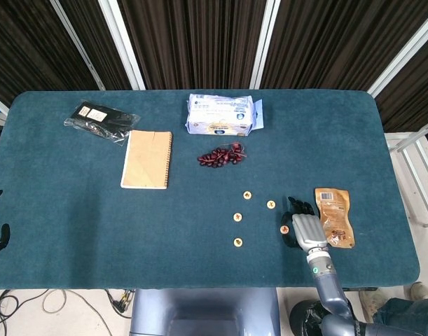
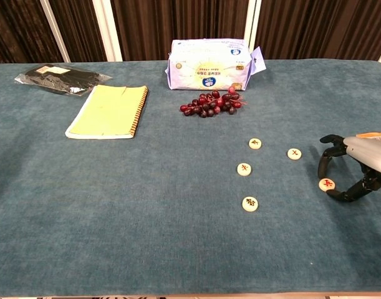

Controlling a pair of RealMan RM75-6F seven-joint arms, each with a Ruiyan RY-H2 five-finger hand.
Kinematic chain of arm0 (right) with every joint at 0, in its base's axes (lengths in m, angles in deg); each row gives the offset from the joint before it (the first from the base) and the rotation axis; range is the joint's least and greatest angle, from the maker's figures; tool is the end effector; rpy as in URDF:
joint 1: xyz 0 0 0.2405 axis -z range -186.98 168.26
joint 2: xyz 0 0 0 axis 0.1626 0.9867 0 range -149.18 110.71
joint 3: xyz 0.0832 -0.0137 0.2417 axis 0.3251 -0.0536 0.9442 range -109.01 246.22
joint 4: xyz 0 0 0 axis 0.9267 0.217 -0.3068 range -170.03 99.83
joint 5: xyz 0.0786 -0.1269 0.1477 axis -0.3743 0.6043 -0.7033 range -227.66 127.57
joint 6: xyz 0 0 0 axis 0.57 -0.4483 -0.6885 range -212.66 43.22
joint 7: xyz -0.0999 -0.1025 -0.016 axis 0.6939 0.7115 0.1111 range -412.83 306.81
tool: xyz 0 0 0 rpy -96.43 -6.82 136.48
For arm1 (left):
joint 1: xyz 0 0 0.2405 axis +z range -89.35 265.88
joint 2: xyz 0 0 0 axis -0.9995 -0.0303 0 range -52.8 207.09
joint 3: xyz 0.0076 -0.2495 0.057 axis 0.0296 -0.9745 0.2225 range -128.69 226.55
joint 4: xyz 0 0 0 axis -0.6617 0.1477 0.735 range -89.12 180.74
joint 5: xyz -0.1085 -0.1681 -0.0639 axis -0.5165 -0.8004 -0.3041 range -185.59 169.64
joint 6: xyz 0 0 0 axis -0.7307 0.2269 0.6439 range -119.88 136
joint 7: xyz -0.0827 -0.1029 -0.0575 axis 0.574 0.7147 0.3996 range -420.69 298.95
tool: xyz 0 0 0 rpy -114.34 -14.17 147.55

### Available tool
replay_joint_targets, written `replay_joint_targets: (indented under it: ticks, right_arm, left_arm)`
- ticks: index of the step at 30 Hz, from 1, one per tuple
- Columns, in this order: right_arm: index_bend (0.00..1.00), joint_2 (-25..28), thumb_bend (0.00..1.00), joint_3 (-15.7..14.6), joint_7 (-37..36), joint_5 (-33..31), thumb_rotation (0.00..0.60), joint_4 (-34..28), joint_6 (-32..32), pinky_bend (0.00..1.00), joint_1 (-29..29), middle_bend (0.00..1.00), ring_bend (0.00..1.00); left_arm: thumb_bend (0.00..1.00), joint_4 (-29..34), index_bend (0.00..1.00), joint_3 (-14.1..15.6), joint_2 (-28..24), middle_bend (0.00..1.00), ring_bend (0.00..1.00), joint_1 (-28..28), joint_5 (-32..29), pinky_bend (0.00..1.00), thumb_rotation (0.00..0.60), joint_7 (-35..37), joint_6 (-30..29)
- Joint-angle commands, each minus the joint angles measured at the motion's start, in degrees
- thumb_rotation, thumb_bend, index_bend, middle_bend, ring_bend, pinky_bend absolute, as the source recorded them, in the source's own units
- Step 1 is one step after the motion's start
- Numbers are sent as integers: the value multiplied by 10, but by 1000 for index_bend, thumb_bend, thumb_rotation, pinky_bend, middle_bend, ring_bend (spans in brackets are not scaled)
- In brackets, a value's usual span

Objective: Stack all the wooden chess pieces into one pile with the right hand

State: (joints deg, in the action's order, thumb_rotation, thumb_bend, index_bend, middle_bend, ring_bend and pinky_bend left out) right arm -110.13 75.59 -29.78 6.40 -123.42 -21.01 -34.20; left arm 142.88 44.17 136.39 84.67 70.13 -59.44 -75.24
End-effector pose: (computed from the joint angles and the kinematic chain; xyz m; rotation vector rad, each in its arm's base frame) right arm -0.2419 -0.2661 -0.0212 1.5494 -1.2483 0.7245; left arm -0.3213 0.1790 0.1862 -1.2457 -0.9853 -0.8511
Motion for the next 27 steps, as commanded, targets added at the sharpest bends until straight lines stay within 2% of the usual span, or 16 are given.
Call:
replay_joint_targets:
  ticks: [1,27]
  right_arm:
    - [464,-2,410,-1,1,-2,600,2,-1,0,0,0,0]
    - [499,-6,410,3,0,-11,600,12,-3,0,-1,0,0]
  left_arm:
    - [488,0,124,0,0,0,0,0,0,0,600,0,0]
    - [488,0,124,0,0,0,0,0,-1,0,600,0,3]
